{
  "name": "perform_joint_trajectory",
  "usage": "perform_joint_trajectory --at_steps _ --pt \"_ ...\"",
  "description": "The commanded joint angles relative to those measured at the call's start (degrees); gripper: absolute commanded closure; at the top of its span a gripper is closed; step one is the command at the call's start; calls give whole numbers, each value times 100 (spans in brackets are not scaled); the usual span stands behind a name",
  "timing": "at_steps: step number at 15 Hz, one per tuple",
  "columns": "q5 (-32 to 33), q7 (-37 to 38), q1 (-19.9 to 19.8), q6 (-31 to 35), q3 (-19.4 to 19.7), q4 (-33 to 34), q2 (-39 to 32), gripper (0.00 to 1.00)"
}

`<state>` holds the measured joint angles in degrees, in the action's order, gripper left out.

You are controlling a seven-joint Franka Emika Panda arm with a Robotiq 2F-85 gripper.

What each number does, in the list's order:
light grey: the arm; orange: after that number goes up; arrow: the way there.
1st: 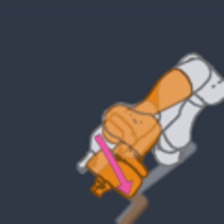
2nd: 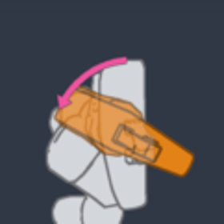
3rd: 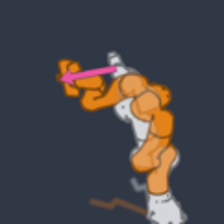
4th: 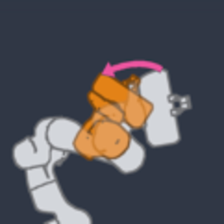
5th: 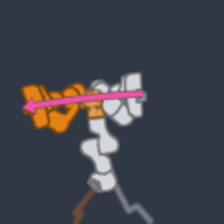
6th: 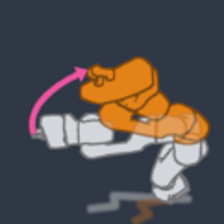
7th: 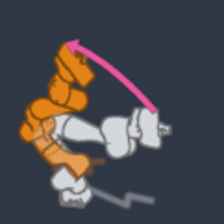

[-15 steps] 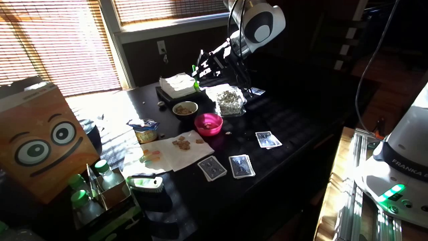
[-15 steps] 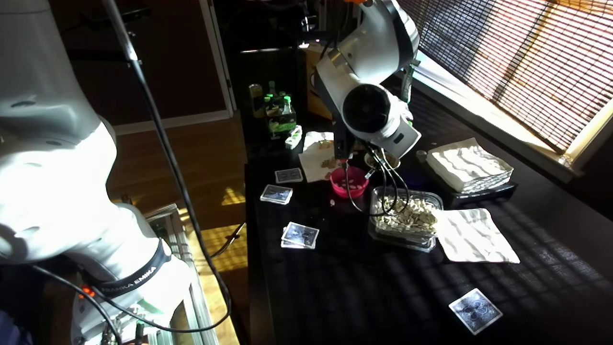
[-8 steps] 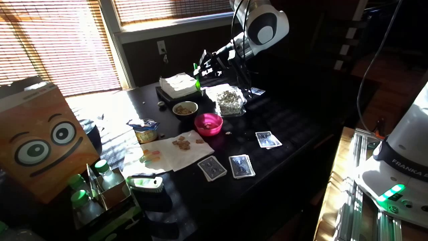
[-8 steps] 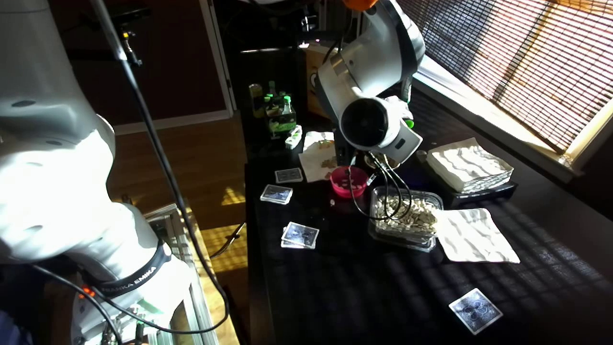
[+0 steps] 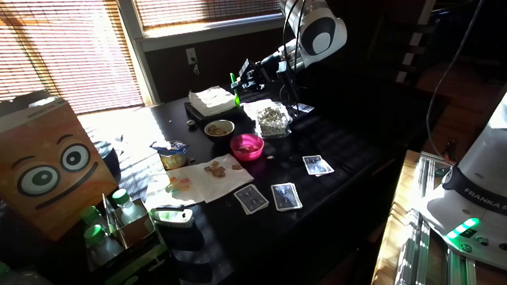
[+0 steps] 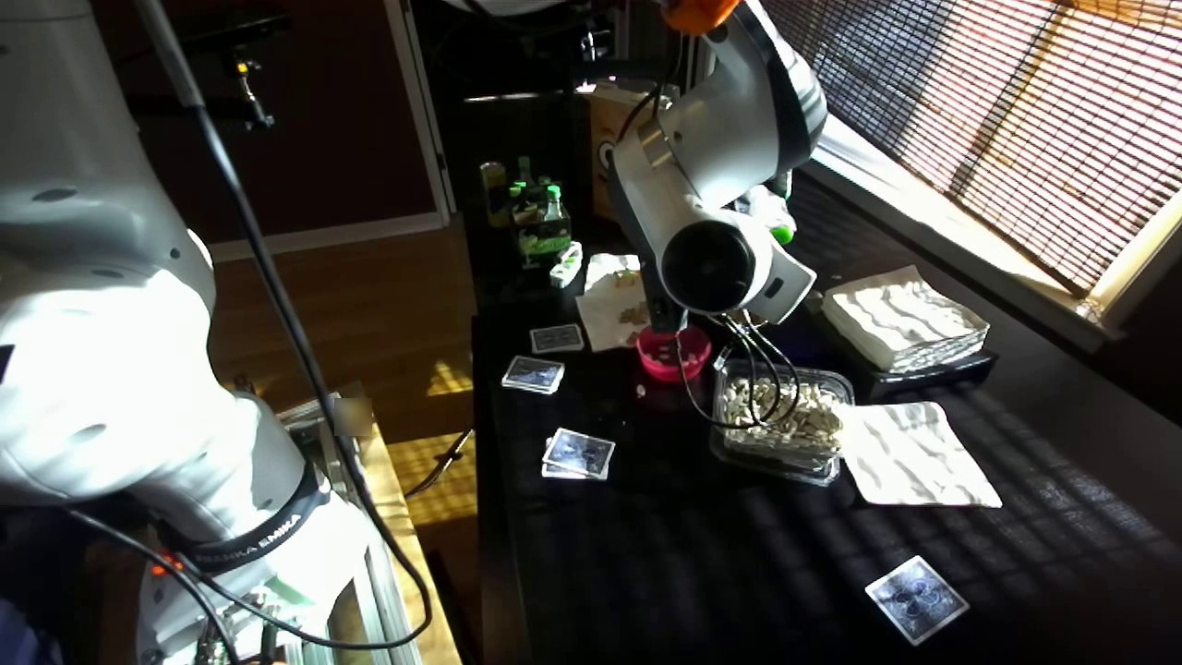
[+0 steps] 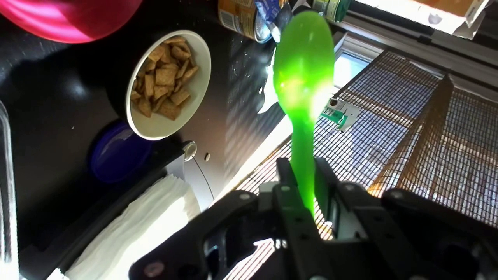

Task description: Transfer a spoonful of contents from the transparent bowl to the pink bowl

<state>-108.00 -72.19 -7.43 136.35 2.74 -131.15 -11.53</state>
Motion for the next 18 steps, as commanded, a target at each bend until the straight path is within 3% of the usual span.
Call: perform_joint_trajectory --at_steps 1,5,8,11,14,18 --pt "-37 -70 165 -117 184 -186 194 95" --pt "-199 28 289 338 219 -114 206 95" --pt "-263 167 507 1674 186 46 286 95" --pt "115 690 620 2857 36 257 246 95" --pt "889 1599 740 3676 -88 300 98 95" --pt "2482 3264 872 4095 -79 -11 -119 95"
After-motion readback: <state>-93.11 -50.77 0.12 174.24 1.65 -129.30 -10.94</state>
